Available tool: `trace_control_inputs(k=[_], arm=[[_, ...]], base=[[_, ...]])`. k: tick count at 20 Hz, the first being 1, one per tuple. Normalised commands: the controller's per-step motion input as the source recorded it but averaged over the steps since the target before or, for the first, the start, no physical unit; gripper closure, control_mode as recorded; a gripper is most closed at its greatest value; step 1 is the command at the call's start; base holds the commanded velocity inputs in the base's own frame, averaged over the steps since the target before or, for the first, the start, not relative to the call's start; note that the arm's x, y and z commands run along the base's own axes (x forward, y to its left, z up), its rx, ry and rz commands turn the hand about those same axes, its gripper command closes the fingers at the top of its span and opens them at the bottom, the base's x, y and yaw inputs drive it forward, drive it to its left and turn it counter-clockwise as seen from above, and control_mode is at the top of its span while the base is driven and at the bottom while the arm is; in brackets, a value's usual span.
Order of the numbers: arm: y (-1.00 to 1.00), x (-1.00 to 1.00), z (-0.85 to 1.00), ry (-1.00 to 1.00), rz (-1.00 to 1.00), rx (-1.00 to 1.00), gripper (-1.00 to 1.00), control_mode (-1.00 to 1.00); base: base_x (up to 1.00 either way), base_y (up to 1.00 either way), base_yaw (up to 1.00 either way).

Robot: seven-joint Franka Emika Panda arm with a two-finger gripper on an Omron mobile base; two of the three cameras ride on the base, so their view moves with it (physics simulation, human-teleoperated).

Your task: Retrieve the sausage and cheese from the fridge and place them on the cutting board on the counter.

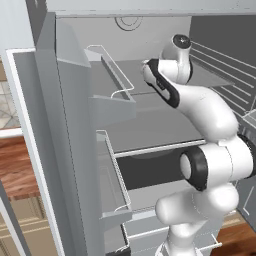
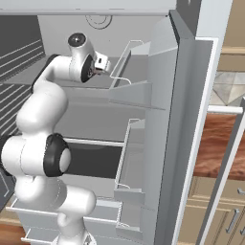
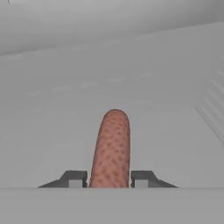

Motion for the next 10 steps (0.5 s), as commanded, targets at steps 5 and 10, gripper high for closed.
trace_control_inputs(k=[5, 10], arm=[[-0.18, -1.0, 0.0, -0.01, 0.0, 0.04, 1.0, -1.0], [-0.04, -1.0, 0.17, -0.06, 0.0, 0.01, 1.0, -1.0]], base=[[0.0, 0.0, 0.0], [0.0, 0.0, 0.0]])
